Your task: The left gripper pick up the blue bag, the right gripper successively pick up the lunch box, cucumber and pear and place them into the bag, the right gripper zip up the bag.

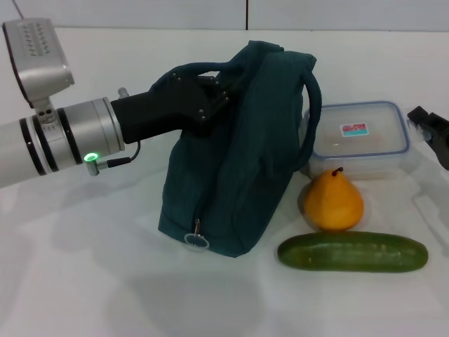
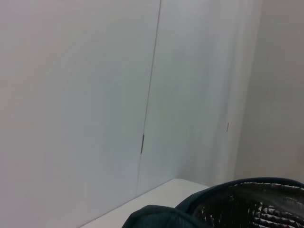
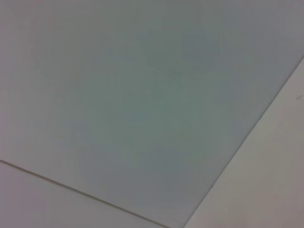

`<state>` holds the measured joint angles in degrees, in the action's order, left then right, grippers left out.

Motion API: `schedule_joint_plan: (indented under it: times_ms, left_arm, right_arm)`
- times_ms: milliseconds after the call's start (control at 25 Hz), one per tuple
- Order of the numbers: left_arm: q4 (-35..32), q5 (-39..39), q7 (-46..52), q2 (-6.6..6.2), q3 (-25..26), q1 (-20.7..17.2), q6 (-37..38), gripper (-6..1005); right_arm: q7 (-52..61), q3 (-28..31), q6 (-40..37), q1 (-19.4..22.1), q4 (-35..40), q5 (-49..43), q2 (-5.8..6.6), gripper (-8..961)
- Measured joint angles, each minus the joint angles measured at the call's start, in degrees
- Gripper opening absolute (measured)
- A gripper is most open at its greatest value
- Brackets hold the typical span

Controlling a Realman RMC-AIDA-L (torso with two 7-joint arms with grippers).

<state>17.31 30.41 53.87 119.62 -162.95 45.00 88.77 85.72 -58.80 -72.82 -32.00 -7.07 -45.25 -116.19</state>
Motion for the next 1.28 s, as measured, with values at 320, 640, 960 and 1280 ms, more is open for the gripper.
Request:
schedule_joint_plan:
  times_ms: [320,640,960,1280]
  left_arm:
    - [0.0,-0.04,-0.38,0.0,0.0,0.09,0.0,47]
    - [-1.21,-0.02,-3.4,-0.11,0.0,-0.38,0.43,47]
    - [-0.75,2.49,-3.59,-0.66,0.0,-0.17,2.3,47]
    - [-0.48,3.31,-2.53,-1.89,0.0,0.25,6.95,48]
  right_arm:
    - [-0.39,-0.21,-1.72,1.23,1.6,-0.46,0.0,95]
    - [-7.47,-0.35,-5.87,2.89,4.74,-0.47,0.0,94]
    - [-13.45,-0.45,-8.42,3.32,4.86,-0.45,0.0,92]
    - [-16.63,-0.44,-12.69,4.59,5.47,-0.45,0.0,91]
